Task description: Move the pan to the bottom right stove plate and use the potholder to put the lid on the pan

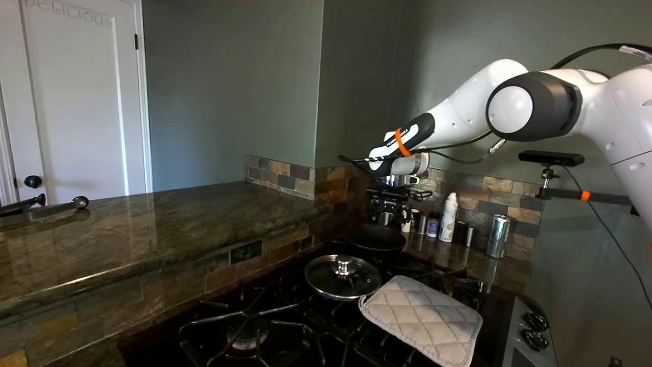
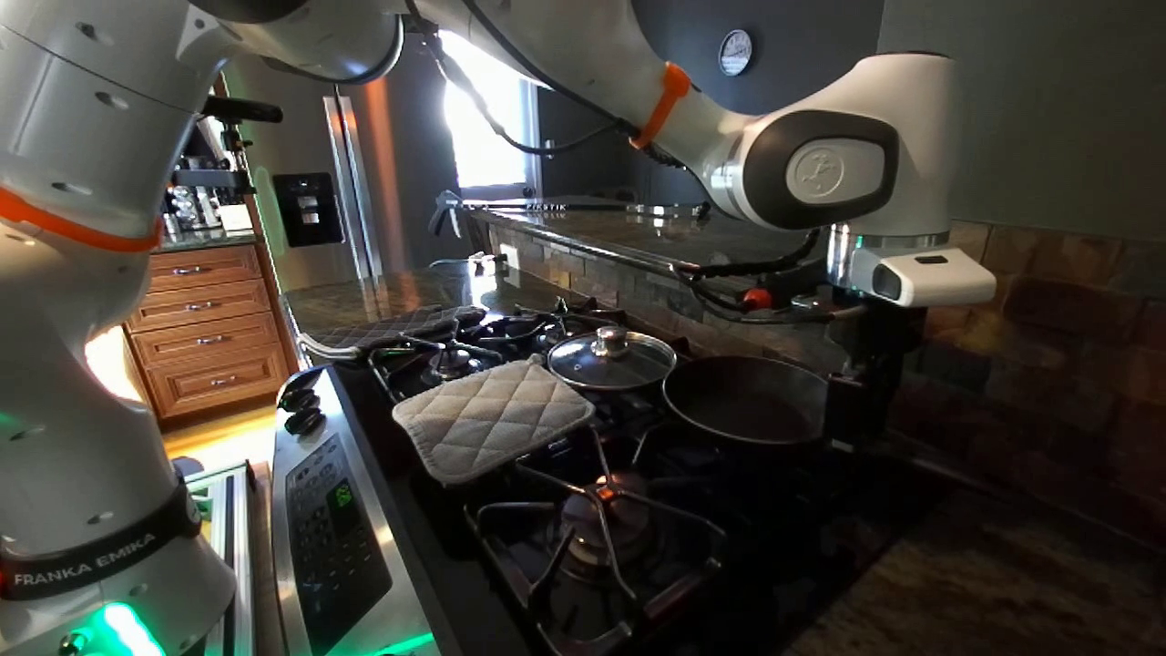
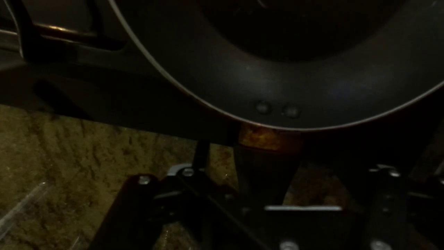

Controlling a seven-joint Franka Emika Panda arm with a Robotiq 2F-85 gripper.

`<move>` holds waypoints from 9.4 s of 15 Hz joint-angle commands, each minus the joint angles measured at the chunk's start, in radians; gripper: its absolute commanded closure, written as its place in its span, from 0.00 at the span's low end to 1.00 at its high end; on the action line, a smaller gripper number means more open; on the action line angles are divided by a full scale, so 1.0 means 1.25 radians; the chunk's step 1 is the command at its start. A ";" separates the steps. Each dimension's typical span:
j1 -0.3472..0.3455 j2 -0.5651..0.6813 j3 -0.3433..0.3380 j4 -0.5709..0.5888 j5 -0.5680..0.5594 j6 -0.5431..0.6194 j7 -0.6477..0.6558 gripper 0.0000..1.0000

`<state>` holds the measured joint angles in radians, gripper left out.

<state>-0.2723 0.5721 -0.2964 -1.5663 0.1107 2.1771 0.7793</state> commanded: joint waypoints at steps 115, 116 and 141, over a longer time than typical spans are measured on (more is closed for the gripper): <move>-0.010 -0.294 0.009 -0.422 -0.012 0.113 -0.423 0.77; -0.011 -0.296 0.007 -0.426 -0.011 0.111 -0.426 0.77; -0.025 -0.327 -0.011 -0.460 0.012 0.117 -0.427 0.00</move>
<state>-0.3008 0.2170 -0.3087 -2.0955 0.1101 2.2962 0.2560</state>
